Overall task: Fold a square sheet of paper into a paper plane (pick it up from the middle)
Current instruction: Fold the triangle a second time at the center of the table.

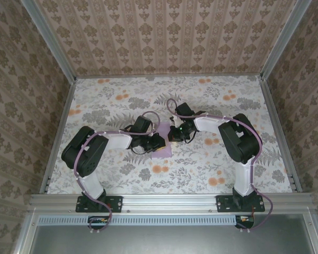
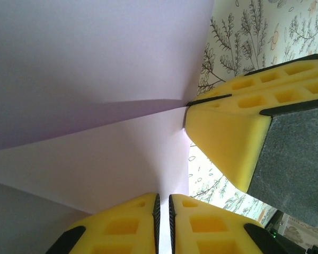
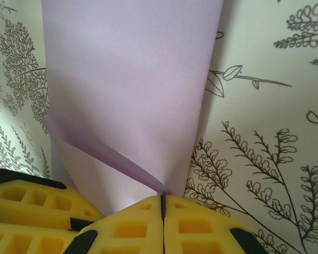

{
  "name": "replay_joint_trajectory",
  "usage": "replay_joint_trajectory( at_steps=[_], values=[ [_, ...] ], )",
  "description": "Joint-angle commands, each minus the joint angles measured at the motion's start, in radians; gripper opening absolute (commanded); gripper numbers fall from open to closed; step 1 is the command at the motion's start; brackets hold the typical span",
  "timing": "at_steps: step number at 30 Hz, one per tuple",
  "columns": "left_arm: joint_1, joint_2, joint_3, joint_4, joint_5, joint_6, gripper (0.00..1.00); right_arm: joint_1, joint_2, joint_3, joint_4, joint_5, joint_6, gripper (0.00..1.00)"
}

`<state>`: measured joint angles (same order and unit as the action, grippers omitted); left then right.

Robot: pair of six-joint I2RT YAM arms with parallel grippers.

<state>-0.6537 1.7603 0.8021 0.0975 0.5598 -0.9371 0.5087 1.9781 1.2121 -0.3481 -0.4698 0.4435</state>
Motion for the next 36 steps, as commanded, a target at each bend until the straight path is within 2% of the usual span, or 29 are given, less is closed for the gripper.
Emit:
replay_joint_trajectory(
  at_steps=[1,12,19,24,28,36],
  values=[
    [0.006,0.025,0.007,-0.014,-0.01,0.004,0.16,0.002,0.015,0.021,-0.031,0.023,-0.014,0.08],
    [0.005,0.033,-0.004,-0.029,-0.027,-0.013,0.16,0.002,0.012,0.023,-0.034,0.025,-0.012,0.08],
    [-0.001,0.024,-0.025,-0.037,-0.059,-0.038,0.14,-0.004,-0.043,0.025,-0.054,0.043,0.02,0.21],
    [-0.007,0.021,-0.038,-0.025,-0.07,-0.05,0.13,-0.008,-0.116,-0.014,-0.043,0.052,0.054,0.25],
    [-0.012,0.021,-0.039,-0.022,-0.075,-0.054,0.13,0.0,-0.173,-0.097,-0.011,0.006,0.091,0.22],
    [-0.015,0.022,-0.04,-0.023,-0.09,-0.06,0.11,0.05,-0.232,-0.19,0.014,-0.064,0.141,0.07]
  ],
)
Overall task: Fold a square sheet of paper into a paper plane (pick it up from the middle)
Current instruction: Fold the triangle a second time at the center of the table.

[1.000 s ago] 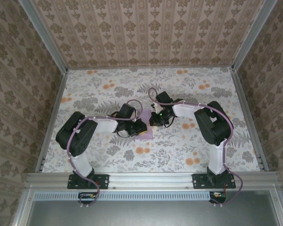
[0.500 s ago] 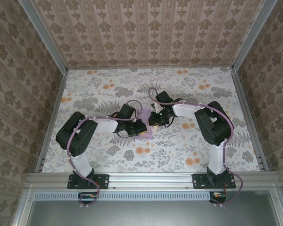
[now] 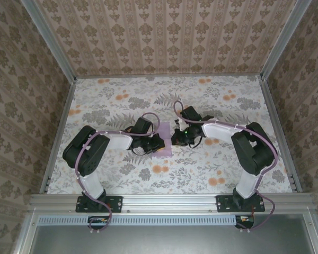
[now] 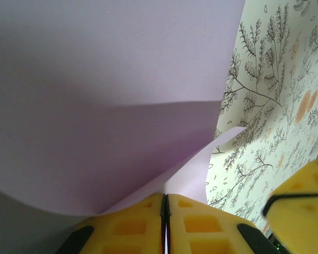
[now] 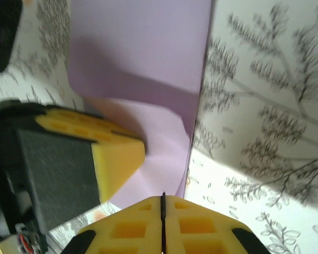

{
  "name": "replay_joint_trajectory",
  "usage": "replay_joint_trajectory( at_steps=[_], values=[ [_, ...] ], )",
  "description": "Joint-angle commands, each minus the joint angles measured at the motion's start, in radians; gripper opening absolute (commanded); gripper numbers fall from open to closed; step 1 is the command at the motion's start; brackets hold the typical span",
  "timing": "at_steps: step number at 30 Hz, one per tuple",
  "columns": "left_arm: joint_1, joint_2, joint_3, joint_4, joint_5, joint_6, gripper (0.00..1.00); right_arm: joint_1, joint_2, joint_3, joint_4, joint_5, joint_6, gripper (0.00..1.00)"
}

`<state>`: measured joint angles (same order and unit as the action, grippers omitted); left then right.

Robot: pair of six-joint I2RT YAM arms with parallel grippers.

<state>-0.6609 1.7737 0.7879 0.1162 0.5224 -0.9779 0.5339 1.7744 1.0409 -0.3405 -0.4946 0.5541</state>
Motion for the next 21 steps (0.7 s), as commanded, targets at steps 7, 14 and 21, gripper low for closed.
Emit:
replay_joint_trajectory(
  at_steps=[7,14,21],
  values=[
    [-0.008,0.011,-0.026,-0.041,-0.062,-0.03,0.1,0.061,0.018,-0.007,0.008,-0.029,0.04,0.05],
    [-0.011,0.01,-0.035,-0.039,-0.071,-0.042,0.1,0.083,0.045,0.001,-0.006,-0.021,0.026,0.04],
    [-0.011,0.005,-0.041,-0.041,-0.074,-0.043,0.09,0.084,0.073,-0.008,-0.017,0.015,0.017,0.04]
  ],
)
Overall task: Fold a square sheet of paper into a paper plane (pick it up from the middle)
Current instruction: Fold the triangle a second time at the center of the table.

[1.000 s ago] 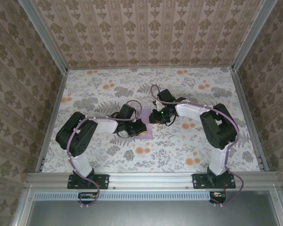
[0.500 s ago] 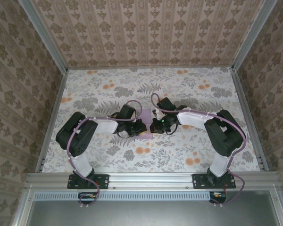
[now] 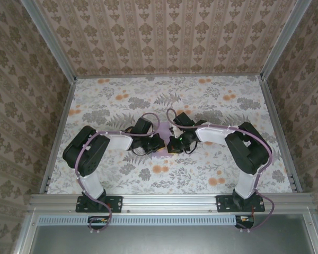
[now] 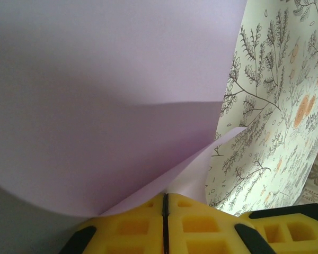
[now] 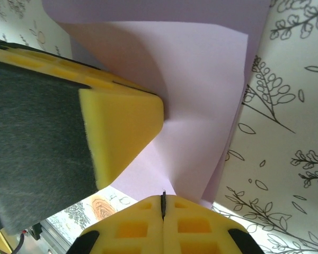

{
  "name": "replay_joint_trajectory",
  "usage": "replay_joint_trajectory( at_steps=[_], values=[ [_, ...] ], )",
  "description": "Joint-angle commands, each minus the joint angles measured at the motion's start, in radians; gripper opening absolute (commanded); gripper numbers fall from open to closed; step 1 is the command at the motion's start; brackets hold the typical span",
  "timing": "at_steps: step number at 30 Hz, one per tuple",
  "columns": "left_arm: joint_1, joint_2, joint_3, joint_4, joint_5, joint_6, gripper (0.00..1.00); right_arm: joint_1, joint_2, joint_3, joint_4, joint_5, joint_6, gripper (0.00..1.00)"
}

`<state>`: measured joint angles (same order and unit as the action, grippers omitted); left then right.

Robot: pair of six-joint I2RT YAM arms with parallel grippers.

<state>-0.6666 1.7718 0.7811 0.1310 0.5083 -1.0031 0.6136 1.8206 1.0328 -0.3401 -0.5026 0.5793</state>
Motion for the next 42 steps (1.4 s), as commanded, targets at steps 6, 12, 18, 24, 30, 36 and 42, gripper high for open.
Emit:
replay_joint_trajectory(
  at_steps=[6,12,18,24,30,36,42],
  values=[
    [-0.005,0.007,-0.04,-0.054,-0.062,-0.019,0.09,0.007,0.034,-0.002,-0.028,0.039,-0.01,0.05],
    [-0.005,0.007,-0.045,-0.05,-0.062,-0.019,0.09,0.006,0.042,-0.002,-0.036,0.048,-0.011,0.05],
    [-0.005,0.005,-0.048,-0.046,-0.062,-0.018,0.09,0.006,0.058,-0.004,-0.032,0.038,-0.017,0.05],
    [-0.005,0.0,-0.056,-0.039,-0.061,-0.017,0.09,0.005,0.001,-0.001,-0.001,0.001,-0.005,0.06],
    [-0.005,0.0,-0.058,-0.033,-0.059,-0.016,0.09,0.003,-0.017,-0.008,0.023,0.004,0.005,0.06],
    [-0.007,0.0,-0.061,-0.031,-0.059,-0.015,0.09,0.002,0.008,-0.012,0.055,-0.009,0.018,0.06],
    [-0.007,0.0,-0.065,-0.027,-0.062,-0.016,0.08,-0.001,0.028,-0.018,0.04,-0.01,0.01,0.06]
  ],
)
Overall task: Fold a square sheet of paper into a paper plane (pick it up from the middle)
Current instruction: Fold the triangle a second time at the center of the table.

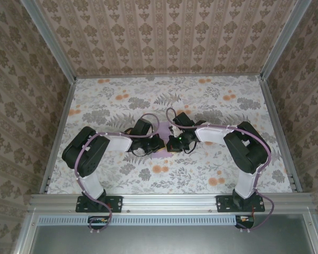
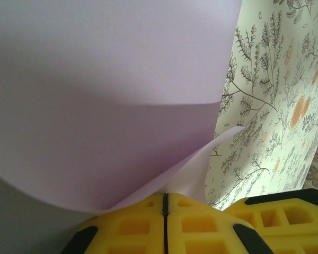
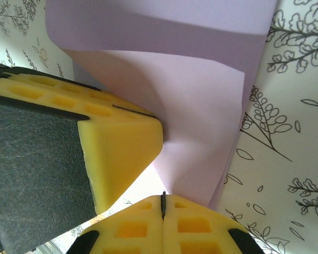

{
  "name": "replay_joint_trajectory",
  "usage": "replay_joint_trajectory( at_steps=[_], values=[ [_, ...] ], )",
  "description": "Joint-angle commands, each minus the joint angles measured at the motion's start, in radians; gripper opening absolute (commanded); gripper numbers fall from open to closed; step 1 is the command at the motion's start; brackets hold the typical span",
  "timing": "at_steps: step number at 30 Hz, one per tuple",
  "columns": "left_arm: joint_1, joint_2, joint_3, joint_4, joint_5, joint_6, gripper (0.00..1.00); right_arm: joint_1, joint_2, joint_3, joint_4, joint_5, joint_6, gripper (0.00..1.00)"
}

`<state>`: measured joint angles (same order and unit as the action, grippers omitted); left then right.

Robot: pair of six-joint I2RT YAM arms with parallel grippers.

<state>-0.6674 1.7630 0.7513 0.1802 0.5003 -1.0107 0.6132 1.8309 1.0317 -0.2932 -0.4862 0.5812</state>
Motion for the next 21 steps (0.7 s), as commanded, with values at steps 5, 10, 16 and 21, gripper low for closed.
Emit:
replay_joint_trajectory(
  at_steps=[5,10,16,21],
  values=[
    [-0.006,0.01,-0.041,-0.076,-0.059,-0.014,0.08,-0.004,0.022,-0.03,-0.03,-0.023,-0.01,0.06],
    [-0.006,0.009,-0.043,-0.082,-0.068,-0.022,0.07,-0.007,0.022,-0.039,-0.059,-0.027,-0.027,0.06],
    [-0.006,0.009,-0.046,-0.093,-0.075,-0.023,0.06,-0.01,-0.008,-0.071,-0.105,-0.019,-0.055,0.06],
    [-0.005,0.007,-0.047,-0.088,-0.075,-0.023,0.06,-0.022,-0.058,-0.101,-0.133,-0.016,-0.068,0.06]
  ],
)
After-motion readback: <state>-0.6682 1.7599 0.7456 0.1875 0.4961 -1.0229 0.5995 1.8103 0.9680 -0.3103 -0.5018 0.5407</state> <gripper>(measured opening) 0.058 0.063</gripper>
